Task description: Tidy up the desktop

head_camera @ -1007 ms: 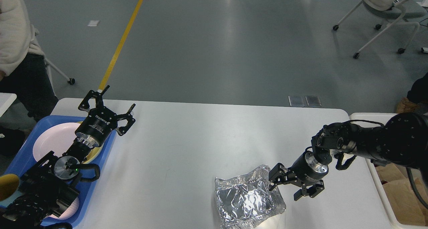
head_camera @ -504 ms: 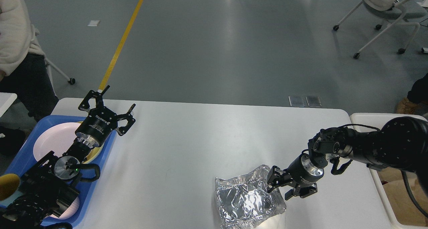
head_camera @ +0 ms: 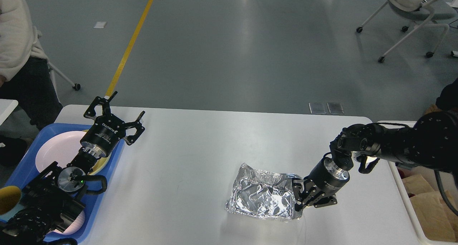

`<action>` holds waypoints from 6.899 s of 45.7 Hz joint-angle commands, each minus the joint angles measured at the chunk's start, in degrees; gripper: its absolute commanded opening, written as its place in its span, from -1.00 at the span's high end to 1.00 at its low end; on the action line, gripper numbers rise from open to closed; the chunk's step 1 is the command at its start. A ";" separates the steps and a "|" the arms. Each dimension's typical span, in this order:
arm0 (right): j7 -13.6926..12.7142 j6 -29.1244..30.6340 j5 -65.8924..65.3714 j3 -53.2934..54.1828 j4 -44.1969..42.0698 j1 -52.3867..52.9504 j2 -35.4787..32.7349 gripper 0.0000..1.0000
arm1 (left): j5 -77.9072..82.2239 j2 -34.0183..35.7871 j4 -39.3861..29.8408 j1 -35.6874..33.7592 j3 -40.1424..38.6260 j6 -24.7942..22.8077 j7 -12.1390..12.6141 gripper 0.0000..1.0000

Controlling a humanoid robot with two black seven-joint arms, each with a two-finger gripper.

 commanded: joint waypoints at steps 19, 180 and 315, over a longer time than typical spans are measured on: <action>-0.09 4.82 -1.23 -7.59 -0.01 20.62 -7.90 1.00 | 0.00 0.01 0.00 0.00 0.00 0.00 -0.02 -0.93; 0.53 -40.60 -8.88 9.46 -23.30 -18.48 -33.66 -0.47 | 0.00 0.01 0.00 0.00 0.00 0.00 -0.02 -0.93; 0.35 -36.03 -0.26 90.14 -22.68 -16.45 6.41 -1.00 | 0.00 0.01 0.00 0.00 0.00 0.00 -0.02 -0.94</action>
